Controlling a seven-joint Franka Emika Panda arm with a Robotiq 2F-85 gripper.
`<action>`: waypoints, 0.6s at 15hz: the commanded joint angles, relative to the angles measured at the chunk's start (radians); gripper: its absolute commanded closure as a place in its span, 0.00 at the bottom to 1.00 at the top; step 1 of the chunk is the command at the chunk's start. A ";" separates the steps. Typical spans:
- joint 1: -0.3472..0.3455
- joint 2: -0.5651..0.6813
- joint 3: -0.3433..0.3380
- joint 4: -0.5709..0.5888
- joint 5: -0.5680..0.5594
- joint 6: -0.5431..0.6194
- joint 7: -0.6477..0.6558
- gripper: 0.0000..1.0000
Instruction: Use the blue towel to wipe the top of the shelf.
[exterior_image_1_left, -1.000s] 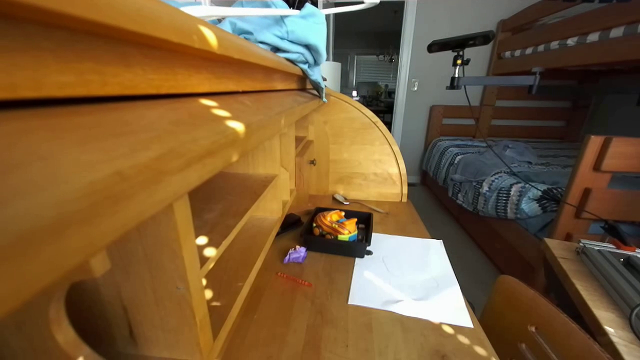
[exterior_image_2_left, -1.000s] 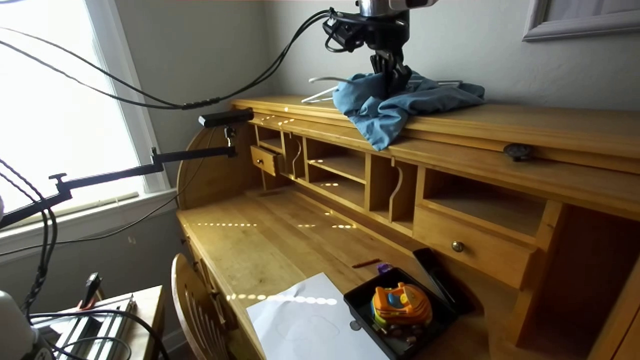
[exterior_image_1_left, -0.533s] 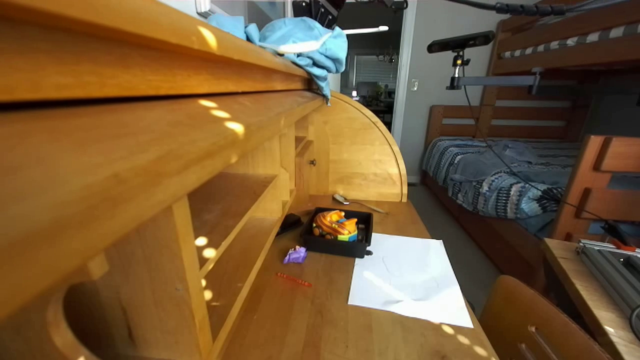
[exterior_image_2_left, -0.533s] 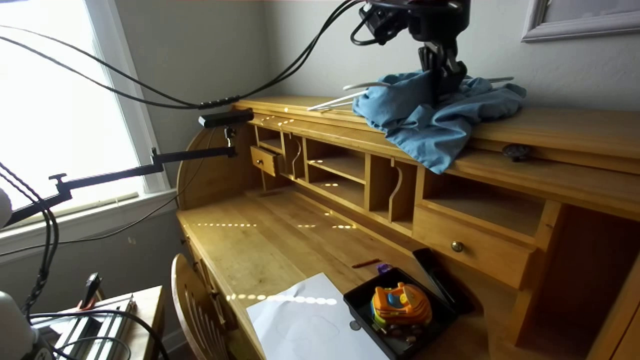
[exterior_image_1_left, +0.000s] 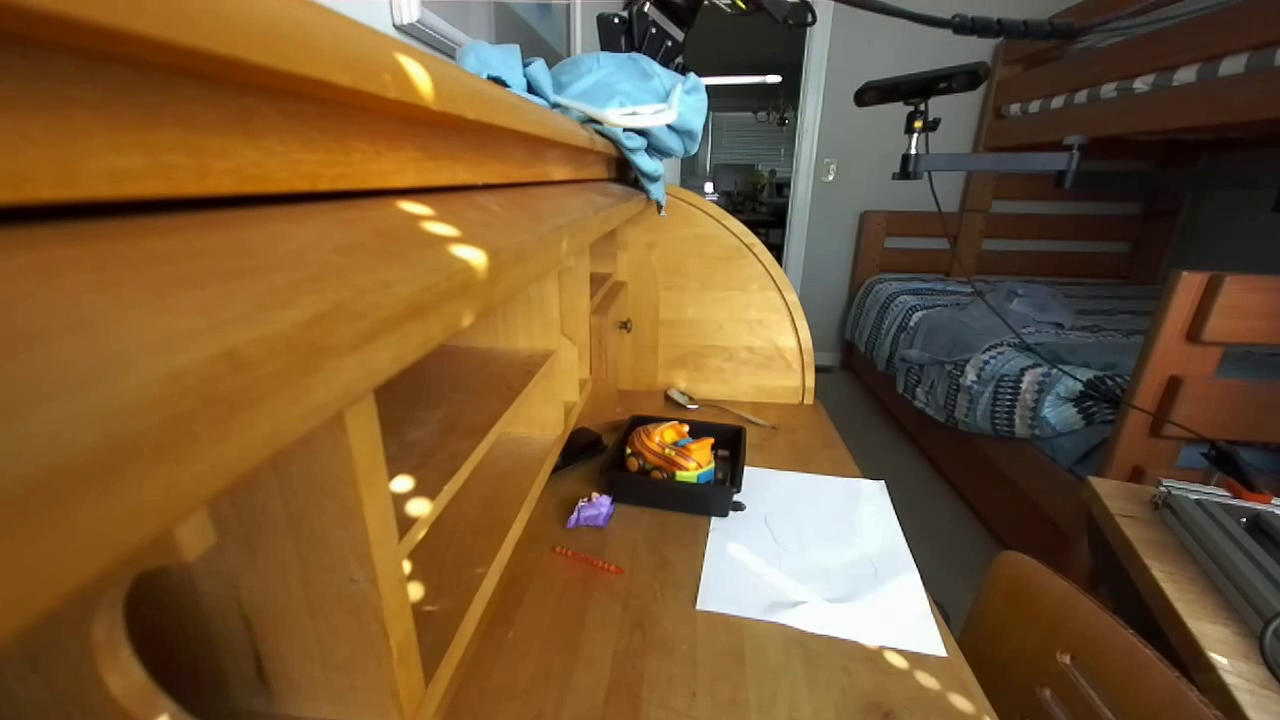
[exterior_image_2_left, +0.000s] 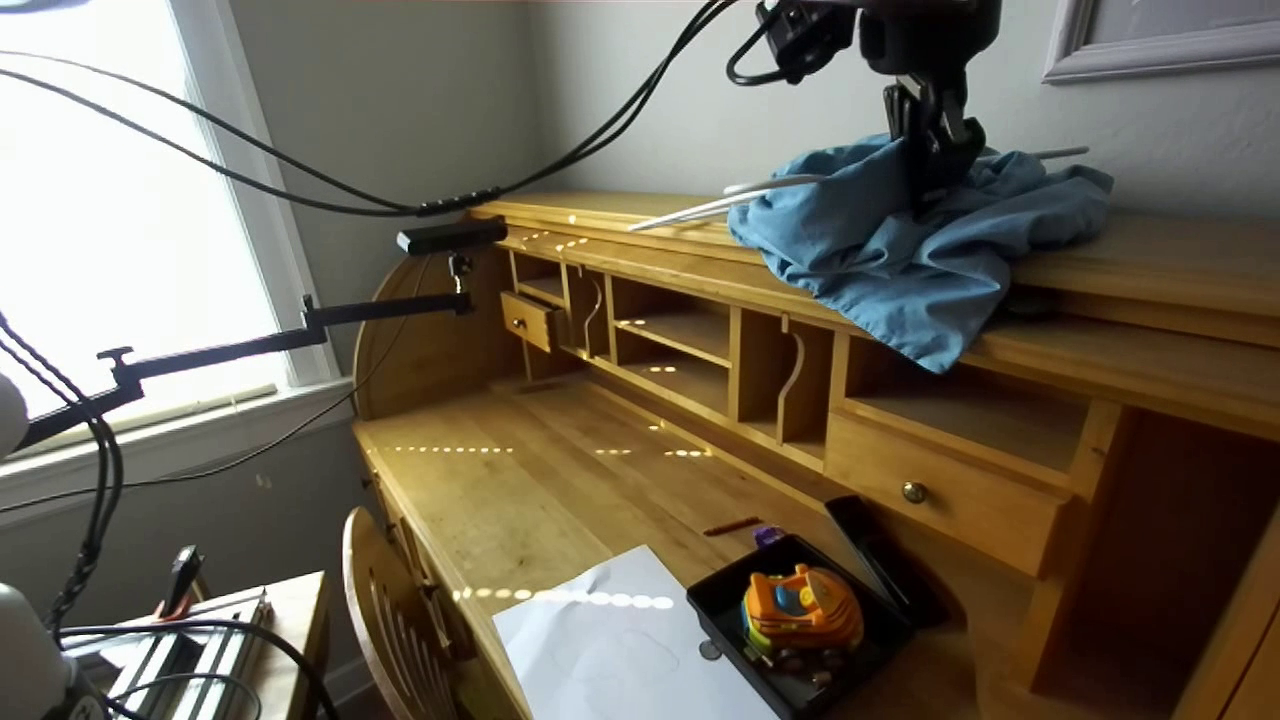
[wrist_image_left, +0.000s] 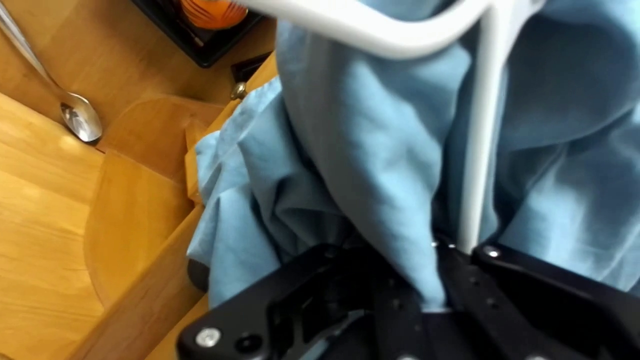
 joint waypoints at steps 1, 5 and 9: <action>0.051 0.019 0.031 0.006 -0.034 -0.007 0.003 0.99; 0.111 0.024 0.070 0.002 -0.057 0.000 -0.007 0.99; 0.153 0.035 0.094 0.015 -0.073 0.000 -0.007 0.99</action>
